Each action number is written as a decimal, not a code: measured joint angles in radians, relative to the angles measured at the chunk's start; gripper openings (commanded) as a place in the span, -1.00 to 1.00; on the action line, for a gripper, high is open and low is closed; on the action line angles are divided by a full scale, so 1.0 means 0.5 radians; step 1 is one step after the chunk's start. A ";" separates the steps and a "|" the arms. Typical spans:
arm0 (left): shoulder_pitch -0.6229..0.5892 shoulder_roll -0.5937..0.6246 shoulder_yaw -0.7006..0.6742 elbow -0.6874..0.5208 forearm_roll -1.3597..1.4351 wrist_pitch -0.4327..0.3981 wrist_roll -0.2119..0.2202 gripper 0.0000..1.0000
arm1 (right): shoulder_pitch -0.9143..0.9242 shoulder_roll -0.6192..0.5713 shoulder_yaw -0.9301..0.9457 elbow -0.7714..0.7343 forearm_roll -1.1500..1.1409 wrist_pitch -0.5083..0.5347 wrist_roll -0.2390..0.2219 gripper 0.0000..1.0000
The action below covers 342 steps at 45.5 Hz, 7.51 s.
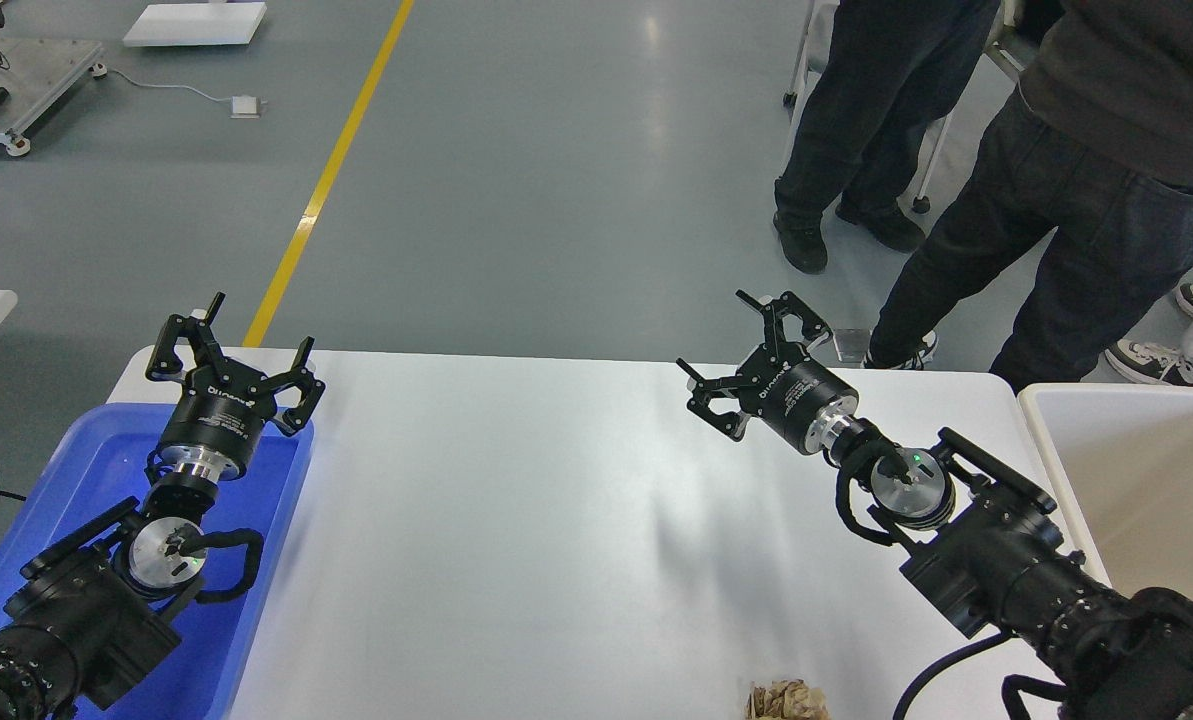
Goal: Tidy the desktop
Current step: 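Move the right gripper down toward the tan crumpled object at the table edge, then lower the open right gripper over the tan crumpled object, then close the right gripper on the tan crumpled object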
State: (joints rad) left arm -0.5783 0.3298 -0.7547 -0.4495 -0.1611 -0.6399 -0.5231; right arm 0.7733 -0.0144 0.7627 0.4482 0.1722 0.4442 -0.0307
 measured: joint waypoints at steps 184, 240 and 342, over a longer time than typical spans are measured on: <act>0.000 0.000 0.000 0.000 0.000 -0.006 0.000 1.00 | -1.568 -1.536 -0.016 2.179 -4.226 -0.957 0.775 0.99; 0.000 0.000 0.000 0.000 0.000 -0.006 0.002 1.00 | -0.801 -1.437 -0.785 2.115 -4.218 -0.668 0.779 0.99; 0.000 0.000 0.000 0.000 0.000 -0.005 0.001 1.00 | -0.884 -1.180 -0.796 1.702 -4.376 -0.769 0.812 0.20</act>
State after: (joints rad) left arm -0.5783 0.3298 -0.7547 -0.4495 -0.1611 -0.6427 -0.5225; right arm 0.3313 -0.6045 0.3647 1.2990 -2.0159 0.0599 0.3754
